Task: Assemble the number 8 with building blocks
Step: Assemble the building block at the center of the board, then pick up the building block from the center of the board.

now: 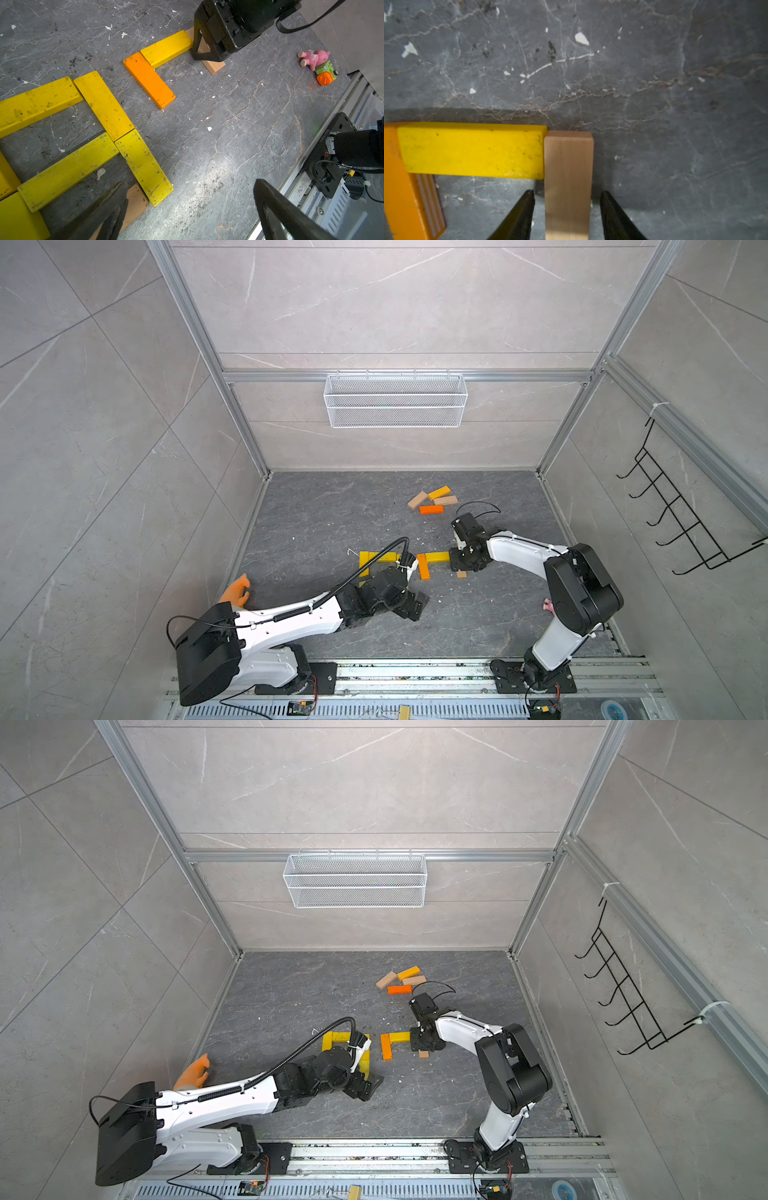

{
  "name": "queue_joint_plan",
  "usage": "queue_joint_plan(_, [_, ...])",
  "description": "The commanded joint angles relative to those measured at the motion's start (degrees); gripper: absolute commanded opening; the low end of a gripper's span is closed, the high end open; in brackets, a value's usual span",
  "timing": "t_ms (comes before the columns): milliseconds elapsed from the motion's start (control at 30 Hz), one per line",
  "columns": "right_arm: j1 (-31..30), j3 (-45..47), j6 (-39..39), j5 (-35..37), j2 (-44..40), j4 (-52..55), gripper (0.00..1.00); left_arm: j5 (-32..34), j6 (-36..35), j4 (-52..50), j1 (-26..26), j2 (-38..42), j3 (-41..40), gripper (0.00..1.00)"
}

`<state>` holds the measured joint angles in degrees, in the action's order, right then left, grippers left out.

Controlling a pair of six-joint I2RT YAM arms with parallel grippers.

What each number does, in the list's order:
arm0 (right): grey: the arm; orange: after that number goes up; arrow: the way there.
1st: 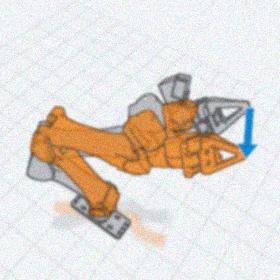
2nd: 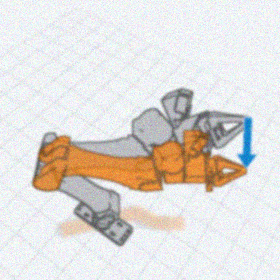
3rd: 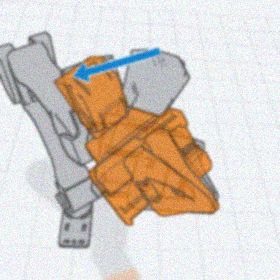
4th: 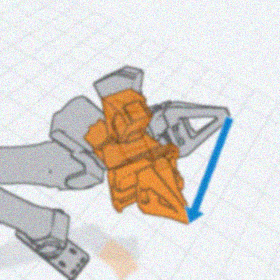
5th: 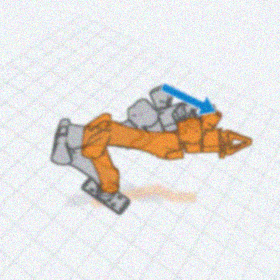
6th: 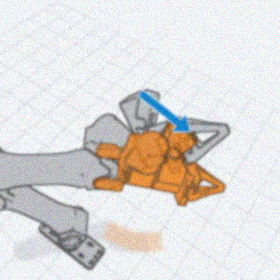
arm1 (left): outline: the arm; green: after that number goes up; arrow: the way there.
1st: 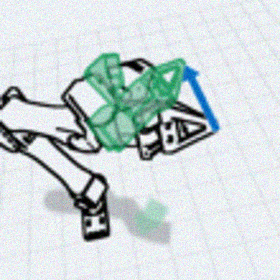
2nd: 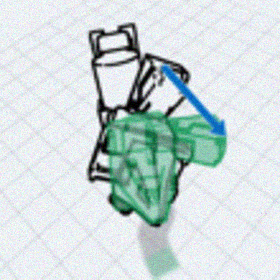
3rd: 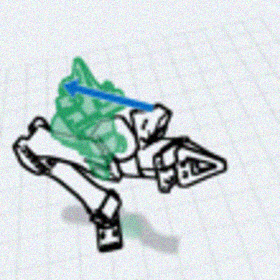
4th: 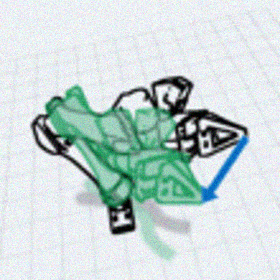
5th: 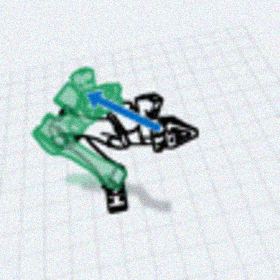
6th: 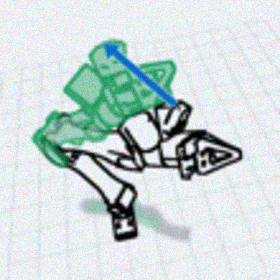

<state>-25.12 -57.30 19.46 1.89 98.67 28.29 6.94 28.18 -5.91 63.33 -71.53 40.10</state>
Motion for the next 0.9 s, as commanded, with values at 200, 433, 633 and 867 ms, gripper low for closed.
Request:
queue_joint_plan(200, [-0.52,3.86,1.86,-1.65,-11.86,1.40,0.59,-0.72,-1.44,-2.95,-1.85,-2.46,6.40,0.99])
queue_joint_plan(433, [-0.71,8.00,2.77,-3.67,-24.55,0.76,0.65,-2.92,-6.79,-7.12,-9.02,-8.00,14.97,0.97])
queue_joint_plan(633, [-0.81,9.92,3.04,-5.26,-33.81,2.12,0.69,-9.90,-17.30,-12.26,-17.92,-19.71,29.65,0.97])
queue_joint_plan(867, [-0.89,11.04,2.77,-6.90,-42.37,5.21,0.74,-20.05,-28.12,-16.56,-25.25,-37.06,48.81,0.97])
